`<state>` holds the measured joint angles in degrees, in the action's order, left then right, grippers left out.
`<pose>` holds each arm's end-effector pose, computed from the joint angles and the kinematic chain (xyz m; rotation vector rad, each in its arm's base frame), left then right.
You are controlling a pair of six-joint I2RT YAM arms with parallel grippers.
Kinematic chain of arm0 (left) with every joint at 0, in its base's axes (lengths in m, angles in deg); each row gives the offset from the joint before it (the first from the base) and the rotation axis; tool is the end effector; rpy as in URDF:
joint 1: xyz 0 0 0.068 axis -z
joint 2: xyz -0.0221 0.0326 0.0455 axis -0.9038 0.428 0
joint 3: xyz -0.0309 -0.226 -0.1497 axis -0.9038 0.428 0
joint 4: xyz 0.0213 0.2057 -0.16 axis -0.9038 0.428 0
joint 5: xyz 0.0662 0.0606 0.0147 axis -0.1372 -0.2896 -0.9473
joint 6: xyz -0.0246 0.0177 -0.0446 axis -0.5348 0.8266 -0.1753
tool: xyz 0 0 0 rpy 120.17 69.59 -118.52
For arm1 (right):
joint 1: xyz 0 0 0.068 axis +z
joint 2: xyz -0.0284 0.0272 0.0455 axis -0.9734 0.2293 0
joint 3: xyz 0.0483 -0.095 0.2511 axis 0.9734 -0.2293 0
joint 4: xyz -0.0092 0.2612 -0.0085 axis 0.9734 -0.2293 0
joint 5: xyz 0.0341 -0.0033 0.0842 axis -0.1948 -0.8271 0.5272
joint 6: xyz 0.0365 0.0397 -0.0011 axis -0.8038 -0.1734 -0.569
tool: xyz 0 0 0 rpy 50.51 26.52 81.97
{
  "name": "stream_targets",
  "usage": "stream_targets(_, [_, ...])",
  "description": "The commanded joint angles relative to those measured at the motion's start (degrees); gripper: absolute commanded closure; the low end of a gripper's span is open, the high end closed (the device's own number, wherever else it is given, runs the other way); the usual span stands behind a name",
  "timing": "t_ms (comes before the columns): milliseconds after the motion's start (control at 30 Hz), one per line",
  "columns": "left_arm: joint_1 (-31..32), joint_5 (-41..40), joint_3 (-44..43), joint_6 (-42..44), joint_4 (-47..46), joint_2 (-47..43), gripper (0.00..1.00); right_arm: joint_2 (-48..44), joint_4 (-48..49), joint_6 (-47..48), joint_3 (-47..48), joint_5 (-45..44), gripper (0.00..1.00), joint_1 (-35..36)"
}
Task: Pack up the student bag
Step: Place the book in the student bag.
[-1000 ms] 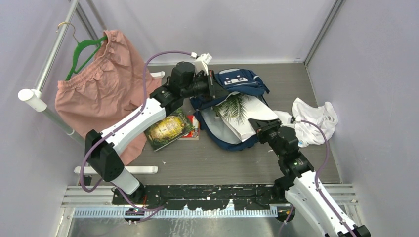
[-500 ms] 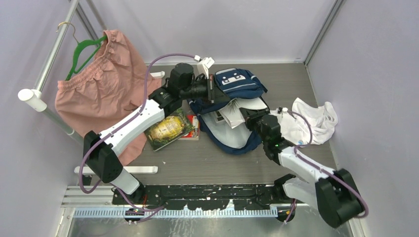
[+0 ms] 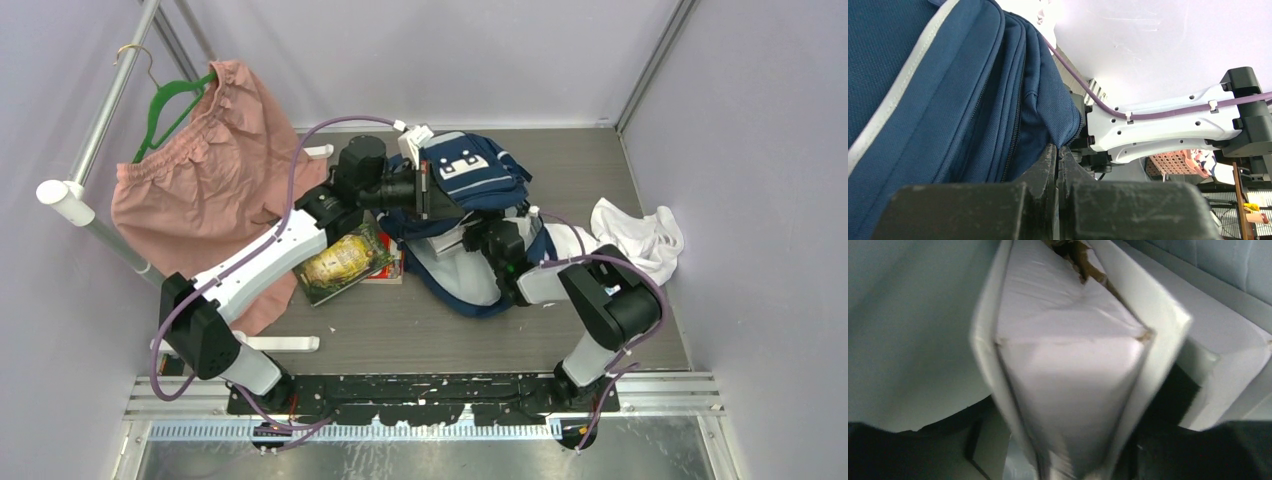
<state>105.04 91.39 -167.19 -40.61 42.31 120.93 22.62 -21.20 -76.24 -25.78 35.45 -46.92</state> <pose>0.2564 -0.2445 0.3810 0.5126 1.9992 -1.4656 0.2719 0.1470 0.1608 1.0222 1.6468 1.2009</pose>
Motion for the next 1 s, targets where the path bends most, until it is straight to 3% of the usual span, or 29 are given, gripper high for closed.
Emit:
stream_targets(0, [0.9,2.3,-1.2,-0.6,-8.4,-5.2,1.0,-4.1,0.7,1.6,-2.8,-2.8,0.27,0.0])
stream_targets(67, [0.9,1.4,-1.0,-1.0,-9.0,-5.0,1.0,-8.2,-3.3,1.6,-5.2,-3.0,0.12,0.0])
stream_targets(233, [0.9,-1.9,0.0,-1.4,-11.0,-4.5,1.0,-24.4,-19.0,5.0,-9.3,-2.9,0.07,0.2])
stream_targets(300, [0.9,-3.2,0.4,-1.8,-11.8,-4.3,1.0,-31.0,-26.3,6.4,-10.2,-3.6,0.0,0.3])
stream_targets(500, [0.8,-3.7,0.6,-2.0,-12.5,-3.5,1.0,-60.2,-61.6,12.8,-10.5,-5.7,0.0,0.2])
stream_targets(633, [0.9,-3.9,0.4,-1.5,-12.4,-3.2,1.0,-80.1,-86.6,16.6,-7.7,-12.8,0.0,0.1])
stream_targets(733, [1.0,-4.3,-0.3,-0.6,-10.7,-1.7,1.0,-91.1,-99.9,19.3,-3.0,-19.1,0.0,0.1])
stream_targets(800, [2.4,-4.9,-2.6,1.9,-5.5,0.4,1.0,-94.2,-105.8,21.4,1.6,-23.4,0.0,0.1])
stream_targets(900, [7.0,-3.9,-10.0,9.3,7.6,4.9,0.97,-90.6,-106.9,26.1,8.2,-27.9,0.0,0.5])
stream_targets(967, [10.1,-2.0,-14.2,13.5,15.2,7.0,0.76,-87.6,-106.9,28.6,12.2,-30.3,0.0,0.5])
